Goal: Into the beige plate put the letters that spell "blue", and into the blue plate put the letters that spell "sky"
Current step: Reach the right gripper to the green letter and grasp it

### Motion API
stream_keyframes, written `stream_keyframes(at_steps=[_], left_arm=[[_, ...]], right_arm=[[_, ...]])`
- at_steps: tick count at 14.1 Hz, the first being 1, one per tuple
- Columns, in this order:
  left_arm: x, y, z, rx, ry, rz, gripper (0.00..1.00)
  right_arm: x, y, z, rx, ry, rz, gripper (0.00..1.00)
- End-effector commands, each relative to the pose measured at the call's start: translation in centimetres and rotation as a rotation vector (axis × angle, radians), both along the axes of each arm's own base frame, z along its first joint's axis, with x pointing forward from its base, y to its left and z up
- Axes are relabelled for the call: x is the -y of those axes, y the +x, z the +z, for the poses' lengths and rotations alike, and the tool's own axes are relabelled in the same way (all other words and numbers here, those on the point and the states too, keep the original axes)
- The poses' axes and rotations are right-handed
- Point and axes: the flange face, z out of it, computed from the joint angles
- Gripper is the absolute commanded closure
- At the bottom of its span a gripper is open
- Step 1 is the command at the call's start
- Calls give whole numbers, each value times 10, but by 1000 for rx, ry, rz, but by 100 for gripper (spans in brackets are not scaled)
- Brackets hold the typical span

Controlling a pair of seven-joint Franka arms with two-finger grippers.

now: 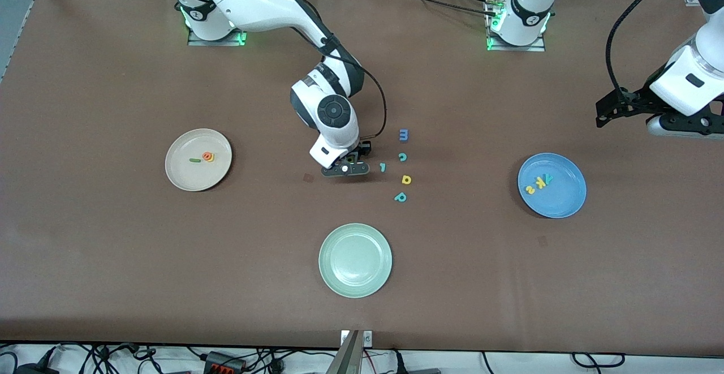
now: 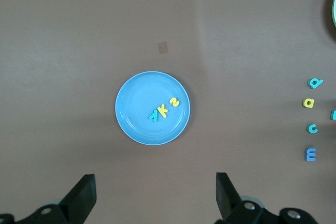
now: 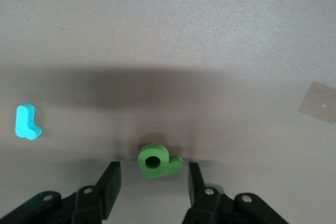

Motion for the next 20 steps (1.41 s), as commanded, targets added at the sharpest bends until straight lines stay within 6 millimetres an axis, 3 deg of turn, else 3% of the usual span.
stream_keyframes(at_steps=[1, 6, 10, 14, 17, 18, 19, 20], left_arm=[[-5, 2, 5, 1, 1, -1, 0], [-12, 3, 5, 4, 4, 17, 0], [-19, 2, 6, 1, 10, 27, 0], [-17, 3, 8, 11, 9, 24, 0], [-15, 6, 11, 17, 10, 21, 0], [-15, 7, 11, 15, 10, 21, 0], [-15, 7, 10, 14, 10, 21, 0], [-15, 7, 10, 14, 10, 21, 0]], right_arm=[[-5, 2, -6, 7, -8, 4, 40], [-7, 5, -9, 12, -6, 7, 47], [-6, 9, -4, 19, -2, 7, 75], [-6, 10, -2, 17, -2, 6, 79], [-2, 19, 13, 32, 13, -13, 79], [4, 26, 19, 39, 17, -28, 79], [21, 42, 39, 57, 26, -54, 79], [41, 53, 48, 40, 5, -74, 79]])
